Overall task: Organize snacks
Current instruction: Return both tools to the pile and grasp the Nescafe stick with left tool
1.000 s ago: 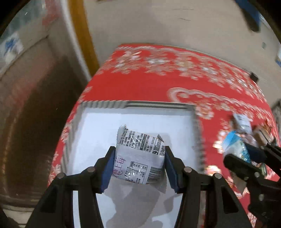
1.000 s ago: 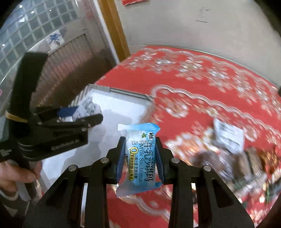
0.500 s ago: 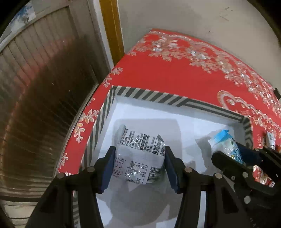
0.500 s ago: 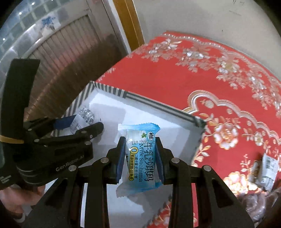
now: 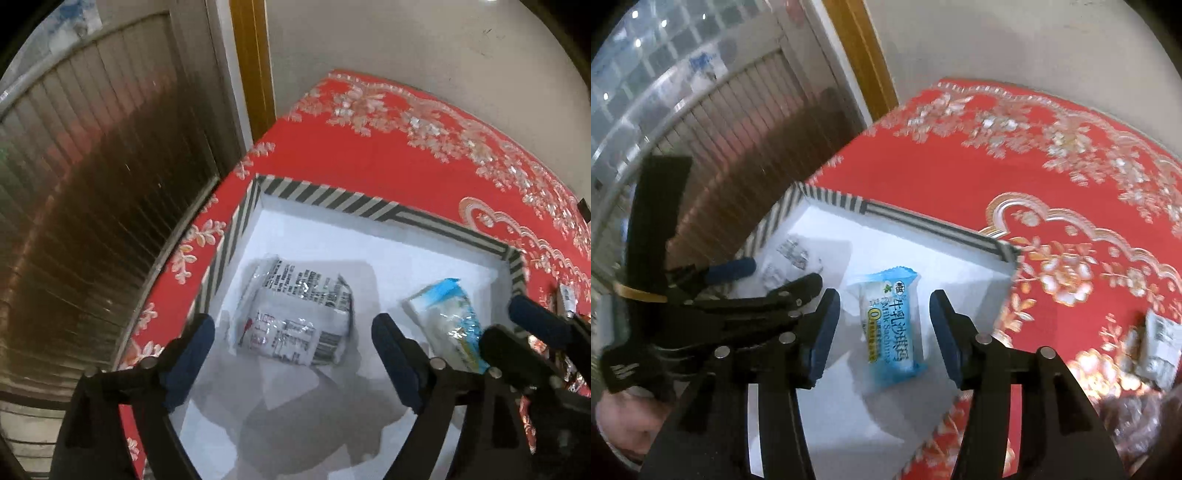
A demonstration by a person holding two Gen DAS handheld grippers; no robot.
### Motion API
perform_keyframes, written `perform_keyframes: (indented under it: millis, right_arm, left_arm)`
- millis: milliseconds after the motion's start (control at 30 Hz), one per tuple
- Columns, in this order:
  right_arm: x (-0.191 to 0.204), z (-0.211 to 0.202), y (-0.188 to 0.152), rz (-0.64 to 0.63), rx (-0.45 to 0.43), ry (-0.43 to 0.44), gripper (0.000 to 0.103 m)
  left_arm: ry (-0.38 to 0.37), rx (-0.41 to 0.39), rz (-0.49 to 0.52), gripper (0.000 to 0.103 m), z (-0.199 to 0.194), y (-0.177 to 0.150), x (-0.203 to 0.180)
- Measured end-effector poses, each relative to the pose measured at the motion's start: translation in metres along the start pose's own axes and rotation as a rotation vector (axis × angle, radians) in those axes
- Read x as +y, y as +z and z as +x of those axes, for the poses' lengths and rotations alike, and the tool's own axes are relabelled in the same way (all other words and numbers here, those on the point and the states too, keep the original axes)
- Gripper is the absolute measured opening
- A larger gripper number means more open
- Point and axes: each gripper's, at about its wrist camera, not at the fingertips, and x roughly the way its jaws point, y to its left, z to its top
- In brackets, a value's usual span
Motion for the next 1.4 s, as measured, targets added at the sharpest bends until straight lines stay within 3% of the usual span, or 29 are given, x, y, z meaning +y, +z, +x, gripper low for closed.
perform_keyframes:
  millis: [200,400,900,1167,1400]
  right_arm:
    - [-0.025,-0.057,-0.024,0.063,-0.056,-0.004,0.051]
    - [-0.064,-0.105,-0.059,0.093,-0.091,-0.059,0.051]
    - [-0.179,-0.195,-0.153,0.234,-0.067,-0.228,0.051]
    - [-0.206,-0.204,-0.168,0.286,-0.067,-0.235,0.051]
    - [-0.204,-0.198,-0.145,0.24,-0.078,-0.218,0.051]
  left_arm:
    - [-0.037,-0.074,0.04,0.097,-0.038,-0.007,-0.031]
    - [-0.089,-0.094,0.068,0.098,-0.061,-0.02,-0.076]
    - [-0.188,-0.007,0.165,0.099,-0.064,-0.06,-0.185]
    - [-0.198,-0.009,0.237,0.099,-0.06,-0.059,-0.223]
    - [-0.293,-0.012,0.329,0.099,-0.066,-0.078,-0.234]
